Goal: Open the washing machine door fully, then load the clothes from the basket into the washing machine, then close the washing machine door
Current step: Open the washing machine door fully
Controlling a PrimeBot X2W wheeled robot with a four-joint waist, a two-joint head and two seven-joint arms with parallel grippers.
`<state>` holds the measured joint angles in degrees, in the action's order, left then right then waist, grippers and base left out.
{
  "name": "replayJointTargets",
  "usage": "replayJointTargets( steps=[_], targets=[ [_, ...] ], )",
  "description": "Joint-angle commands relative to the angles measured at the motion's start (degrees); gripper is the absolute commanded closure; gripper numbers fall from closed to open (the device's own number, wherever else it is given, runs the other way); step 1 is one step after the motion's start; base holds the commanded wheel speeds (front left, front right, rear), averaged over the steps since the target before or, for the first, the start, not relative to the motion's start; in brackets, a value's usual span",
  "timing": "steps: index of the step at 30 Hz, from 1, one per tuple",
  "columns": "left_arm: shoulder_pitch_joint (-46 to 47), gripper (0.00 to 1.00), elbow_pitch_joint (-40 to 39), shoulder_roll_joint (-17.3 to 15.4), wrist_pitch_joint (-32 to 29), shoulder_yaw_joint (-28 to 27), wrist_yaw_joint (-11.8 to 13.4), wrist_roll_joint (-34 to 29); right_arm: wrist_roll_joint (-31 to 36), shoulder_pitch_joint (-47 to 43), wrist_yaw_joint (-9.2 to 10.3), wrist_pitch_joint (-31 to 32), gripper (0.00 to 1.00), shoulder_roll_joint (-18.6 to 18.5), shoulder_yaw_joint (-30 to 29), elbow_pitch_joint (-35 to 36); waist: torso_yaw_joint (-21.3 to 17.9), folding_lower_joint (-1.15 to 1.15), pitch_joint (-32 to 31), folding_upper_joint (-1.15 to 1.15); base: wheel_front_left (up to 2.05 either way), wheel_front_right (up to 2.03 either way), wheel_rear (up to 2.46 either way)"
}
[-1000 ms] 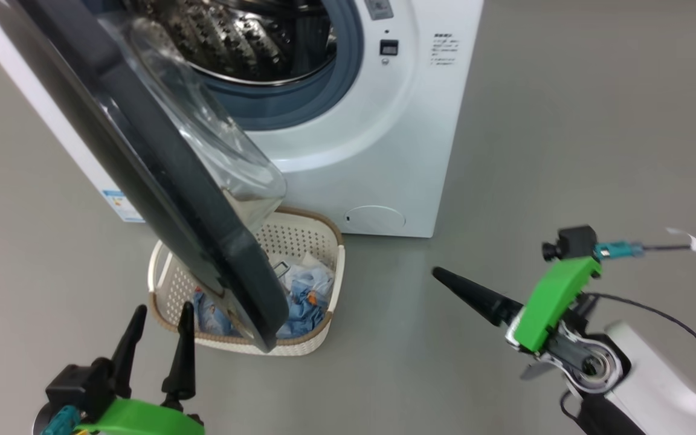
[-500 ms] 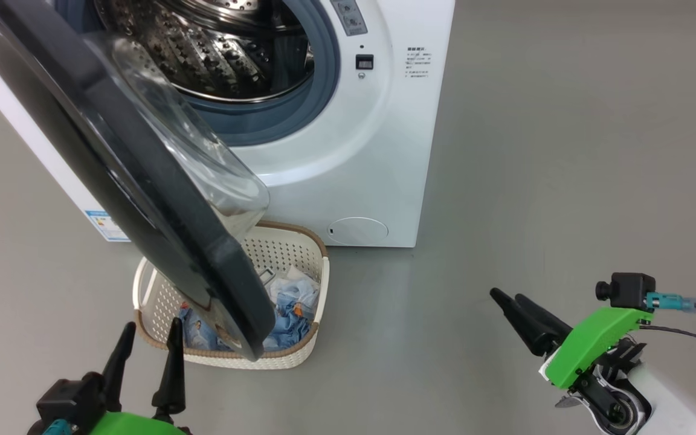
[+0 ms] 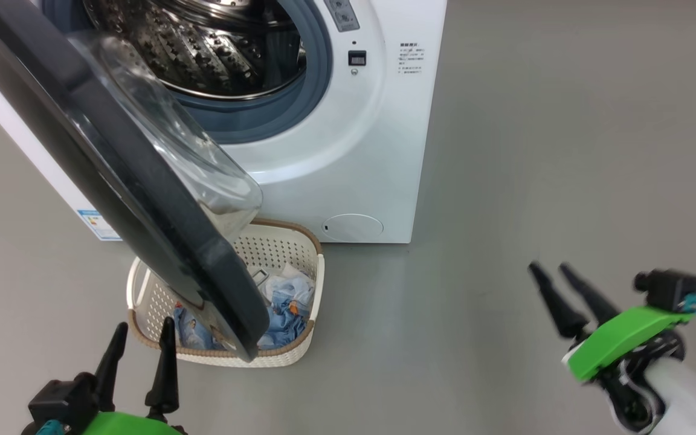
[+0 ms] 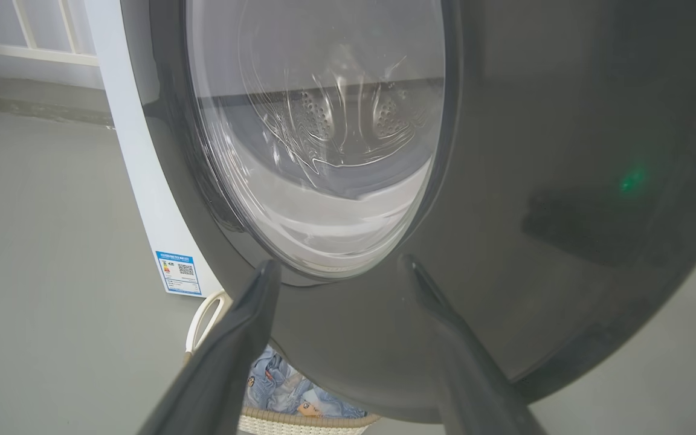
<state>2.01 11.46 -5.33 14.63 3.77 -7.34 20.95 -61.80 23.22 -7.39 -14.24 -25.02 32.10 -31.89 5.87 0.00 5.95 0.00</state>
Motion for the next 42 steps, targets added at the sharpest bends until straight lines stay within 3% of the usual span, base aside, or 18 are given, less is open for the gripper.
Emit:
replayJointTargets(
  steps=[1, 10, 18, 26, 37, 38, 39, 40, 42],
  targets=[
    [0.9, 0.0, -1.3, -0.7, 0.4, -2.1, -0.1, -0.5, 2.0, -0.9, -0.1, -0.7, 0.0, -0.1, -1.1, 1.7, 0.0, 0.0, 0.1, 0.0, 0.0, 0.0, 0.0],
    [1.2, 0.0, -1.5, -0.6, 0.4, -2.2, -0.1, -0.6, 21.9, -7.4, -0.1, -0.7, 0.0, 4.9, -17.6, 9.1, 0.2, 0.0, 0.2, 0.0, 0.0, 0.0, 0.0],
    [1.8, 0.0, -1.8, -0.5, 0.4, -2.3, -0.1, -0.9, 37.0, -12.8, -0.1, -0.7, 0.0, 9.1, -26.7, 15.6, 0.6, 0.0, 0.7, 0.0, 0.0, 0.0, 0.0],
    [1.7, 0.0, -1.7, -0.4, 0.4, -2.3, -0.1, -1.0, 42.1, -17.2, -0.1, -0.7, 0.0, 12.1, -30.1, 15.9, 0.8, 0.0, 0.3, 0.0, 0.0, 0.0, 0.0],
    [1.7, 0.0, -1.4, -0.4, 0.4, -2.0, -0.1, -1.1, 44.4, -19.9, -0.1, -0.8, 0.0, 14.2, -32.3, 15.5, 1.1, 0.0, -0.1, 0.0, 0.0, 0.0, 0.0],
    [1.8, 0.06, -1.4, -0.4, 0.4, -1.9, -0.1, -1.1, 44.6, -20.1, -0.1, -0.8, 0.0, 14.2, -32.5, 15.6, 1.1, 0.0, -0.1, 0.0, 0.0, 0.0, 0.0],
    [1.9, 0.62, -1.5, -0.4, 0.4, -1.9, -0.1, -1.1, 44.7, -20.2, -0.1, -0.8, 0.0, 14.3, -32.7, 15.7, 1.2, 0.0, -0.2, 0.0, 0.0, 0.0, 0.0],
    [2.0, 1.0, -1.7, -0.4, 0.4, -1.9, -0.1, -0.8, 44.7, -20.4, -0.1, -0.8, 0.0, 14.3, -32.8, 15.7, 1.3, 0.0, -0.2, 0.0, 0.0, 0.0, 0.0],
    [2.3, 1.0, -2.7, -0.3, 0.4, -2.3, -0.1, -0.4, 44.8, -20.6, -0.1, -0.8, 0.0, 14.4, -33.1, 15.8, 1.4, 0.0, -0.3, 0.0, 0.0, 0.0, 0.0]
  ],
)
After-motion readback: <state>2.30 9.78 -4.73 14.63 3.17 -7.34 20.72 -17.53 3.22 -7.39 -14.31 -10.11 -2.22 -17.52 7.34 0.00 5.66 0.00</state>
